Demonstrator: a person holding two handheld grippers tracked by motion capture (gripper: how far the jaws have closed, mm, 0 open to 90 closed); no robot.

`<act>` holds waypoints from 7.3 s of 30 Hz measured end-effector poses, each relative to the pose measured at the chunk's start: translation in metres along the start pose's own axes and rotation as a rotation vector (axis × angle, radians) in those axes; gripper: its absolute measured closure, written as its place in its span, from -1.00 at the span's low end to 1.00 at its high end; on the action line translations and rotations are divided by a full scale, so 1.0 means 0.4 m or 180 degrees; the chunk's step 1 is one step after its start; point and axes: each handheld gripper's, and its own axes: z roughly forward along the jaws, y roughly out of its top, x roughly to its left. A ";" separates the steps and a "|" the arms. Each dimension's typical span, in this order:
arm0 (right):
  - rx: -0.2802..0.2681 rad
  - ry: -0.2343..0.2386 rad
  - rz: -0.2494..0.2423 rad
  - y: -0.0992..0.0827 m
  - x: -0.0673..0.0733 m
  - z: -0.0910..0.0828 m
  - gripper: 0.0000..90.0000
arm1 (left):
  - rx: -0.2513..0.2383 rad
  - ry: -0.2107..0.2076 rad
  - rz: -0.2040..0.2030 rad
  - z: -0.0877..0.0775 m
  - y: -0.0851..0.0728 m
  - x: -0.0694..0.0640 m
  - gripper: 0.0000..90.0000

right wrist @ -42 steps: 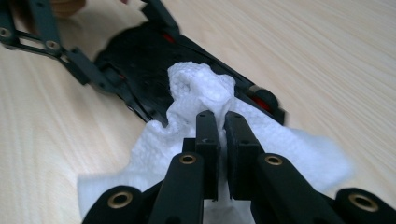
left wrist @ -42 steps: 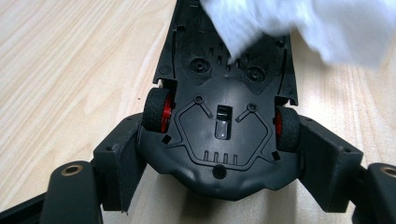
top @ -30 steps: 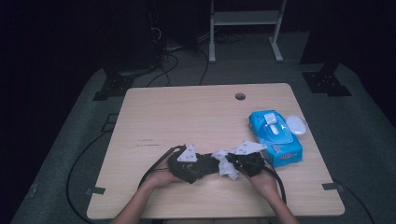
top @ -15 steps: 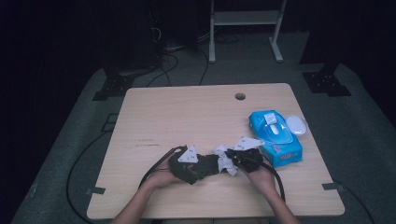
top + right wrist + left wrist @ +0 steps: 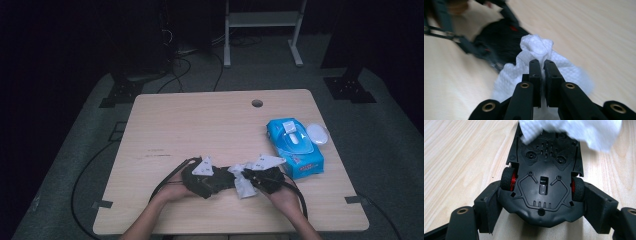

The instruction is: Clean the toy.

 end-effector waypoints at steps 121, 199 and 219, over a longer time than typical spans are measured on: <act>0.0008 0.0138 -0.0063 0.081 0.011 0.096 0.89 | 0.0051 0.0017 0.0064 0.001 -0.004 0.002 -0.46; -0.0023 -0.0061 0.0215 -0.018 -0.043 -0.017 0.89 | 0.0099 0.0056 0.0113 0.001 -0.006 0.004 -0.46; 0.0000 -0.0069 0.0103 -0.041 -0.014 -0.050 0.89 | 0.0106 0.0001 0.0129 0.005 -0.005 0.000 -0.46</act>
